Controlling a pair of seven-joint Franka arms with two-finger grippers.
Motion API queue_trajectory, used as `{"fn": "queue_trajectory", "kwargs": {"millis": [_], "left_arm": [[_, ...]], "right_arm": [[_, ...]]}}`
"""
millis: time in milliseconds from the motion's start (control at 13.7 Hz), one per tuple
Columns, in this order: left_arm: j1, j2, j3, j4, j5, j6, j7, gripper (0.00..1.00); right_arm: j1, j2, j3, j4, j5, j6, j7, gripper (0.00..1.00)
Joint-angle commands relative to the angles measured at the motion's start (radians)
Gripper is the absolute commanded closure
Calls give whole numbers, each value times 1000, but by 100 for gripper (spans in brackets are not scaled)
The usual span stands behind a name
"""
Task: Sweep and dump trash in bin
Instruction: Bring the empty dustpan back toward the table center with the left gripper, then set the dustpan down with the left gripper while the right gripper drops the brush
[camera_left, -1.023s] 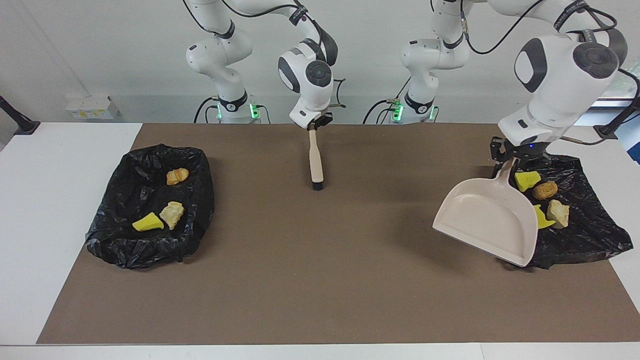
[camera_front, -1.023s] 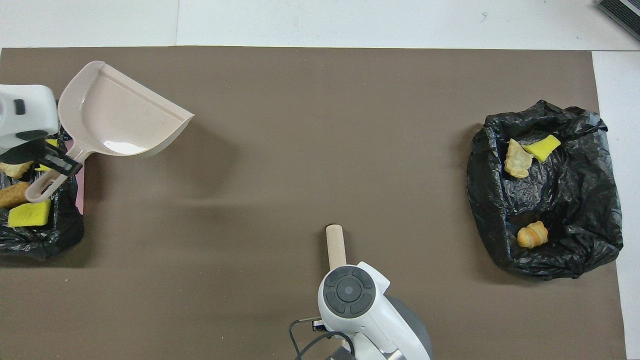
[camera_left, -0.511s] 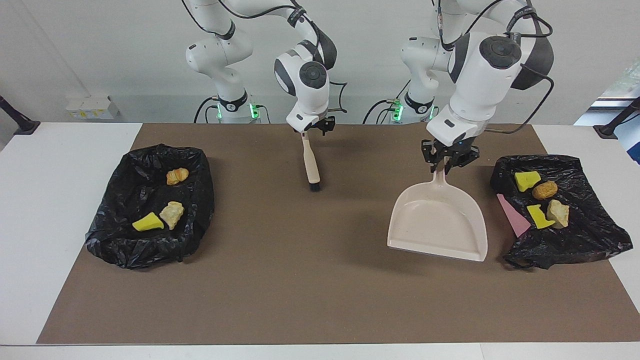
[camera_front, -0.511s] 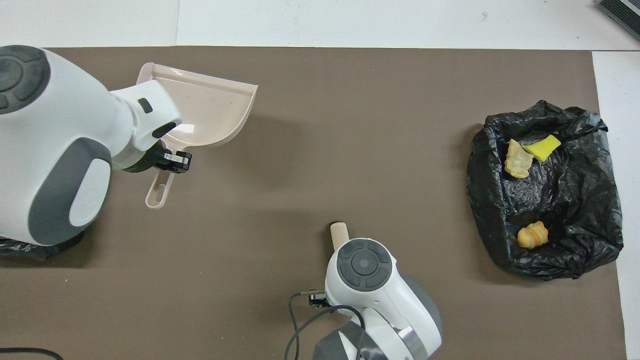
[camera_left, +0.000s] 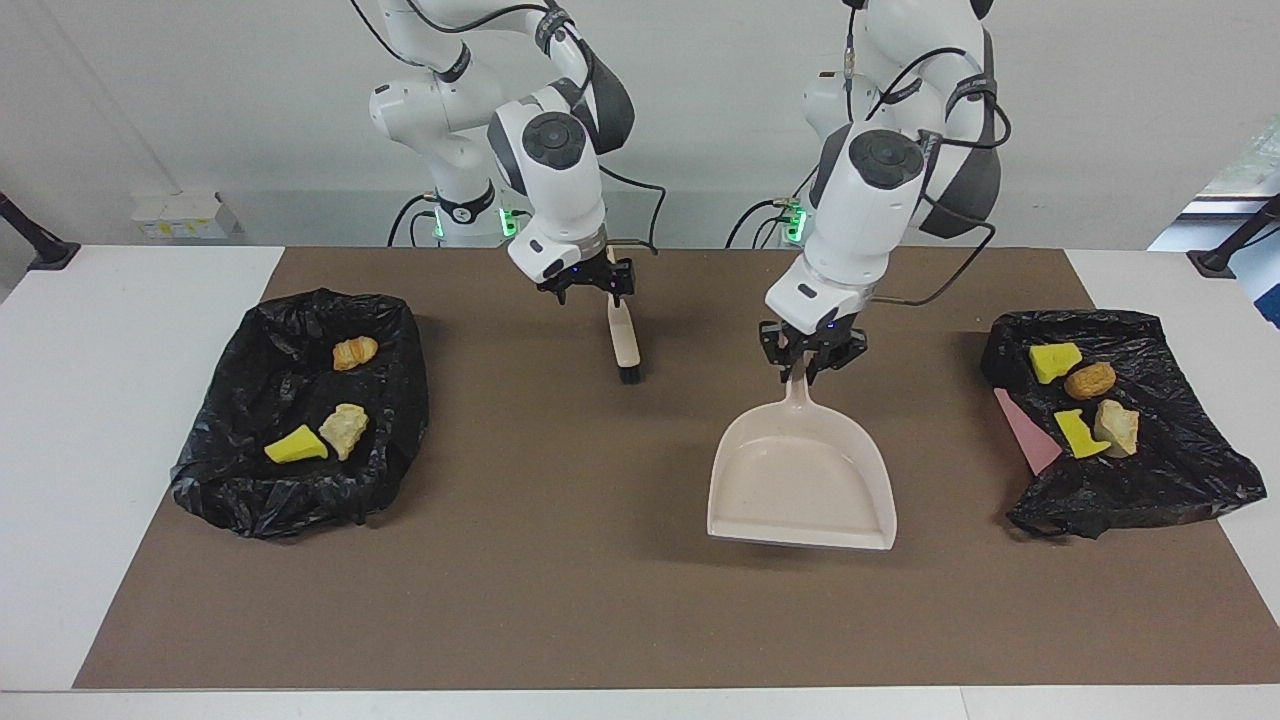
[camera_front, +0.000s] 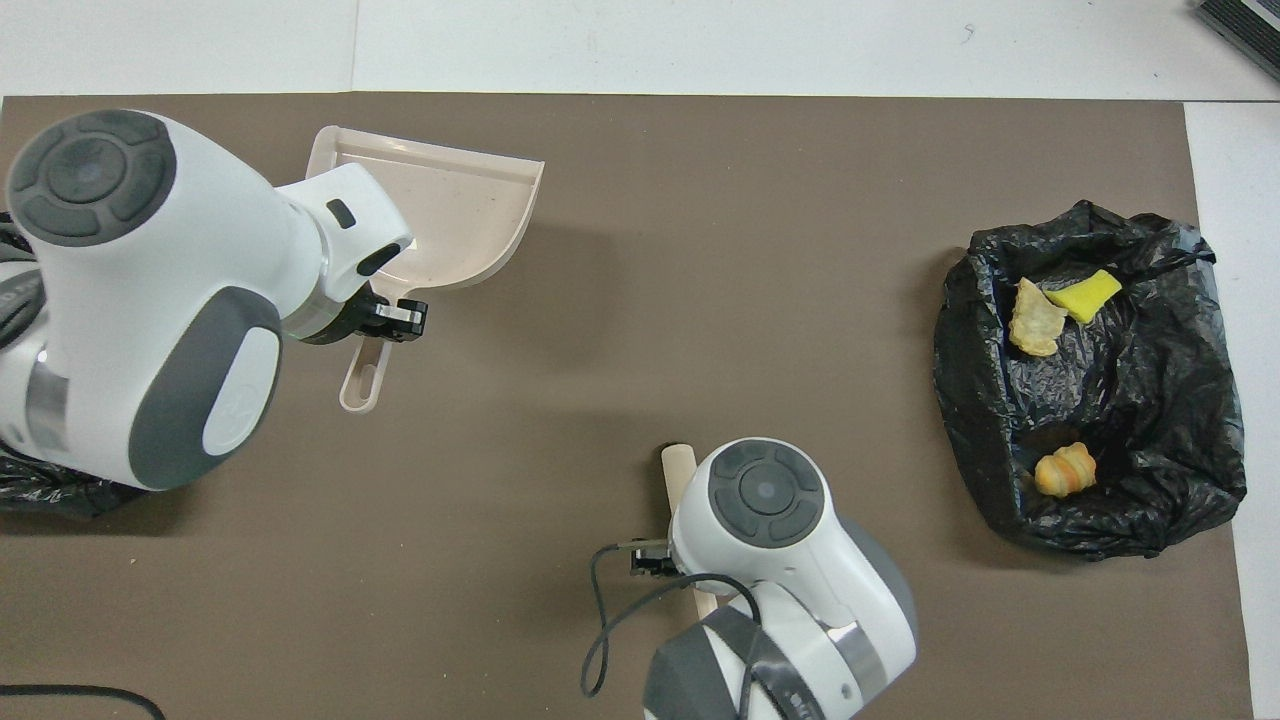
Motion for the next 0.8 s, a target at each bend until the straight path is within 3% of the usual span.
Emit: {"fn": "queue_trajectory", "kwargs": {"millis": [0,511,731], "left_arm": [[-46,39,10,-1,-21,77,-48,100],[-72,133,-46,1,-68,235,-200,100],[-85,216,-83,16,-54,289,-270,100]], "right_arm": [[-28,15,9,28,-69,-11,-16,9],[-129,39,9,104,-115,-1,-90,10],[-166,50,9,149,-136,-8,-104,9]]}}
